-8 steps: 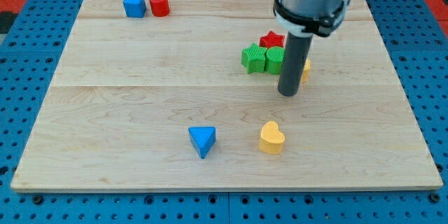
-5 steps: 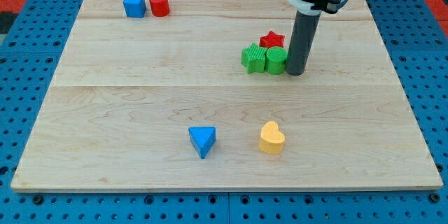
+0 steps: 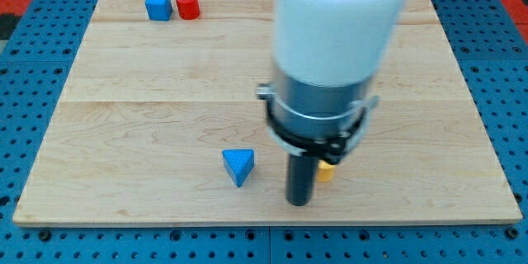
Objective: Move yellow heart slightly up
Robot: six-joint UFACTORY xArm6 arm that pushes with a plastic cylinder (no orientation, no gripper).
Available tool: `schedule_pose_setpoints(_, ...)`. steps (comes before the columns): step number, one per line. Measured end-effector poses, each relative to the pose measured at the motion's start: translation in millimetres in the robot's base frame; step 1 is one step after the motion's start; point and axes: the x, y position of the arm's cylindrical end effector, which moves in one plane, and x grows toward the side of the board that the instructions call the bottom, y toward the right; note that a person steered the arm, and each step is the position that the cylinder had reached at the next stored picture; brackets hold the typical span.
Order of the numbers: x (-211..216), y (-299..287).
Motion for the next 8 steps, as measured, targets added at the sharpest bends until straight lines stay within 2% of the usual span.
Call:
schedule_pose_setpoints(2,-8,23)
schedule_pose_setpoints(3,-38,23)
schedule_pose_setpoints(6,-29,40)
schedule_pose_setpoints(8,-68,45)
